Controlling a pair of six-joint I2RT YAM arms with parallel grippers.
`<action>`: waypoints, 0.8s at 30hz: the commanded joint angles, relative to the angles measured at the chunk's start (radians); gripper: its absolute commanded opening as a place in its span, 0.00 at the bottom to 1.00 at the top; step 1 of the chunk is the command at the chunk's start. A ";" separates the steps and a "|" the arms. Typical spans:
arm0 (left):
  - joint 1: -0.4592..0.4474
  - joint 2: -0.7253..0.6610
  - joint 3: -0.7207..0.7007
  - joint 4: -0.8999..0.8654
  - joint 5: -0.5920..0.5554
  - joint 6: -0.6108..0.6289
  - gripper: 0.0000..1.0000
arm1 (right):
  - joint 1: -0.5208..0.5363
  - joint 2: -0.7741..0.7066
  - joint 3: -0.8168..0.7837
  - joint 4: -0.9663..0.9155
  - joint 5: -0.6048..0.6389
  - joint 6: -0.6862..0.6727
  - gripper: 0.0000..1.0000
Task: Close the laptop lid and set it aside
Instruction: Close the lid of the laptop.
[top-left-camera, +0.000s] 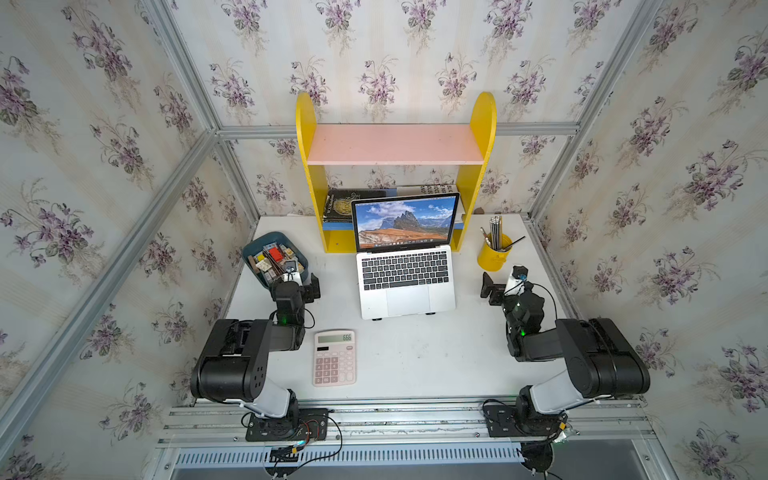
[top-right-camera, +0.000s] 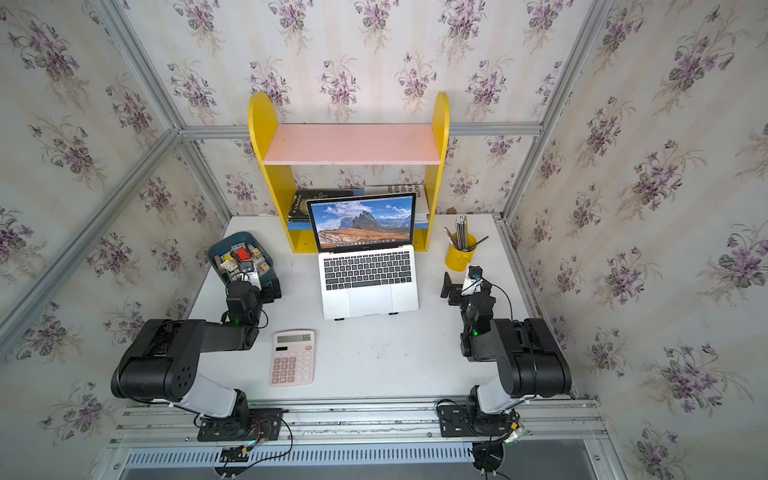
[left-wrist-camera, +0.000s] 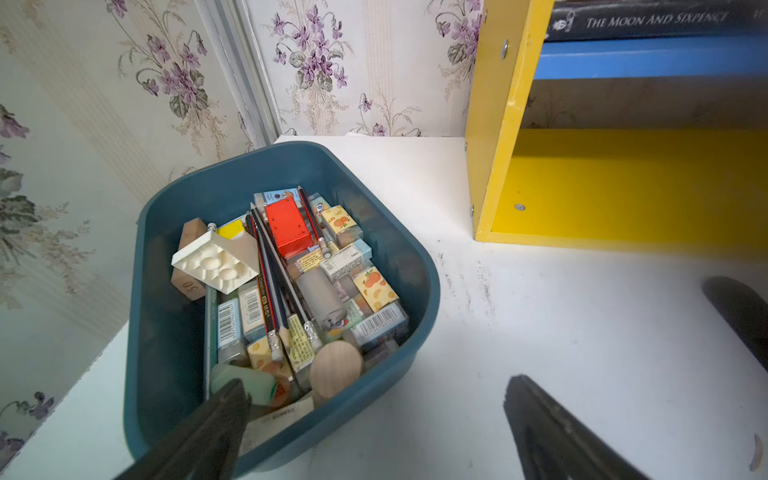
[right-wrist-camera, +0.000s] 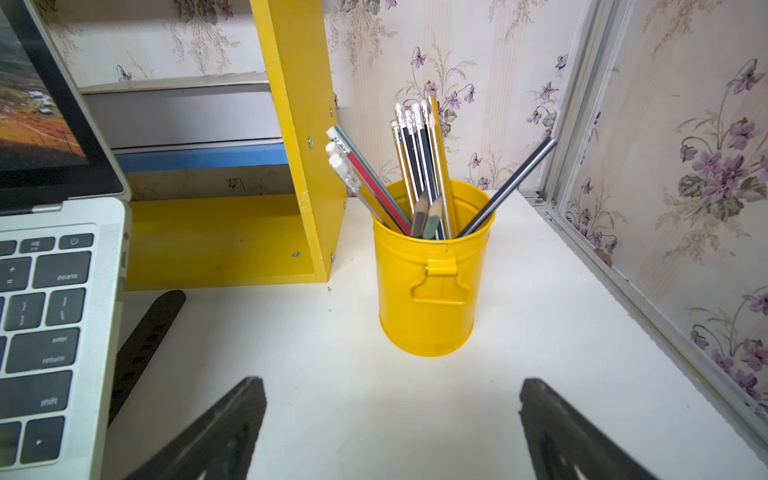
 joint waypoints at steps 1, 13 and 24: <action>0.001 0.000 0.002 0.006 -0.003 0.001 0.99 | 0.000 -0.001 0.001 0.022 0.001 0.001 1.00; 0.004 -0.002 0.004 0.004 0.005 0.001 0.99 | -0.001 0.000 0.002 0.022 0.001 0.001 1.00; 0.000 -0.039 -0.036 0.047 -0.022 -0.006 0.99 | 0.000 -0.030 -0.082 0.168 -0.002 -0.001 1.00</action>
